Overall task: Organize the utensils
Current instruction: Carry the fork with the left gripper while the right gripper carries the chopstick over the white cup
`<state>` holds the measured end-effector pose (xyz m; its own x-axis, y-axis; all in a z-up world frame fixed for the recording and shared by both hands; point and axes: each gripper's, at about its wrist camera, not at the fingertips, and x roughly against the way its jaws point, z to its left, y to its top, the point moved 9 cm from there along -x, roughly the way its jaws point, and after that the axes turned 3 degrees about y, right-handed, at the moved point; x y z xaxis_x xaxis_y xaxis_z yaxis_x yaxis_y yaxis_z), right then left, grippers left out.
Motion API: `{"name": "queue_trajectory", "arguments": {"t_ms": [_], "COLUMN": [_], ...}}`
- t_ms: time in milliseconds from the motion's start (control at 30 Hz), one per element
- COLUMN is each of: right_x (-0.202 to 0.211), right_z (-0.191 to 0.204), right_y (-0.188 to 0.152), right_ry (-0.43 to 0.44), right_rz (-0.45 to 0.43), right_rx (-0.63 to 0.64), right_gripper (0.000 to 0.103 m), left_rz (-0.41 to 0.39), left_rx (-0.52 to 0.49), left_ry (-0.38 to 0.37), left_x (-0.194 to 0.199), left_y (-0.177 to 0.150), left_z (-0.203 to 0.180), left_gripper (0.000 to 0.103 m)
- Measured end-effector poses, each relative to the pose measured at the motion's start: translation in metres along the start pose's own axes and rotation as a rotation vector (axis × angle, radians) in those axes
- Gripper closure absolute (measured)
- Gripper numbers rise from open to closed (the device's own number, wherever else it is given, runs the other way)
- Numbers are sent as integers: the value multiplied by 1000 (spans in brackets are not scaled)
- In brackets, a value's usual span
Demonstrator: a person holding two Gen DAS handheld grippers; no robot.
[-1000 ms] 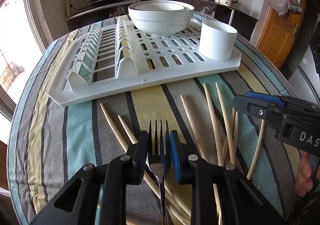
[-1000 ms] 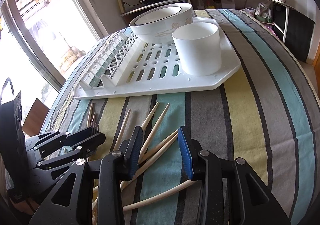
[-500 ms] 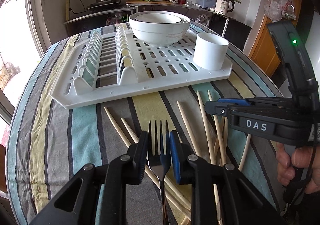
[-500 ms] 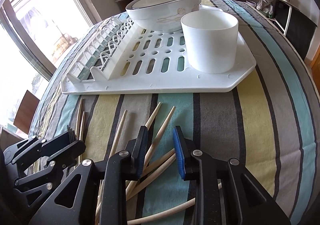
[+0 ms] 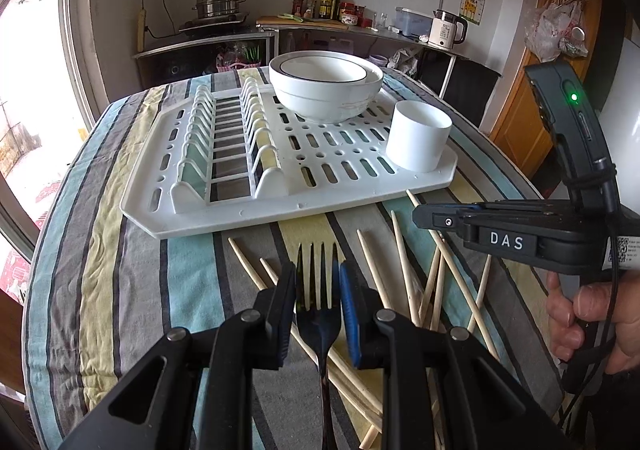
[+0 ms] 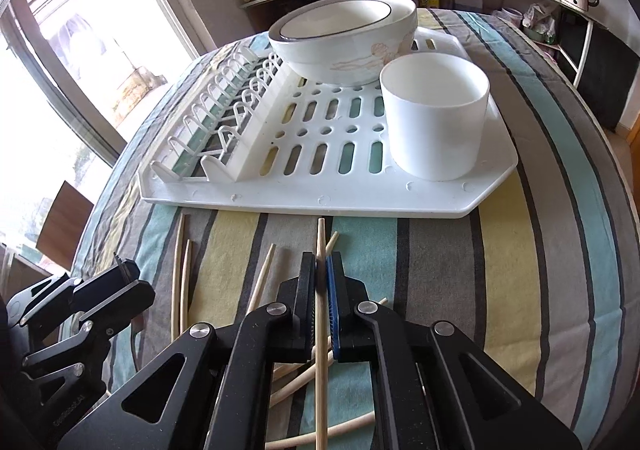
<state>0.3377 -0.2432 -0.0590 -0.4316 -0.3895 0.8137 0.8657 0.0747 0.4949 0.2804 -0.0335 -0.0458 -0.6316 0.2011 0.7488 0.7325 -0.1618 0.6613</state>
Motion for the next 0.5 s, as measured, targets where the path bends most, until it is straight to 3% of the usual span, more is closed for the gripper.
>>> {"name": "queue_trajectory", "arguments": {"t_ms": [500], "right_x": [90], "right_z": [16], "right_y": [23], "right_ry": [107], "right_rz": [-210], "right_rx": [50], "right_gripper": [97], "left_rz": [-100], "left_rx": [16], "left_ry": [-1], "left_x": [45], "left_y": [34], "left_z": [-3], "left_gripper": [80]}}
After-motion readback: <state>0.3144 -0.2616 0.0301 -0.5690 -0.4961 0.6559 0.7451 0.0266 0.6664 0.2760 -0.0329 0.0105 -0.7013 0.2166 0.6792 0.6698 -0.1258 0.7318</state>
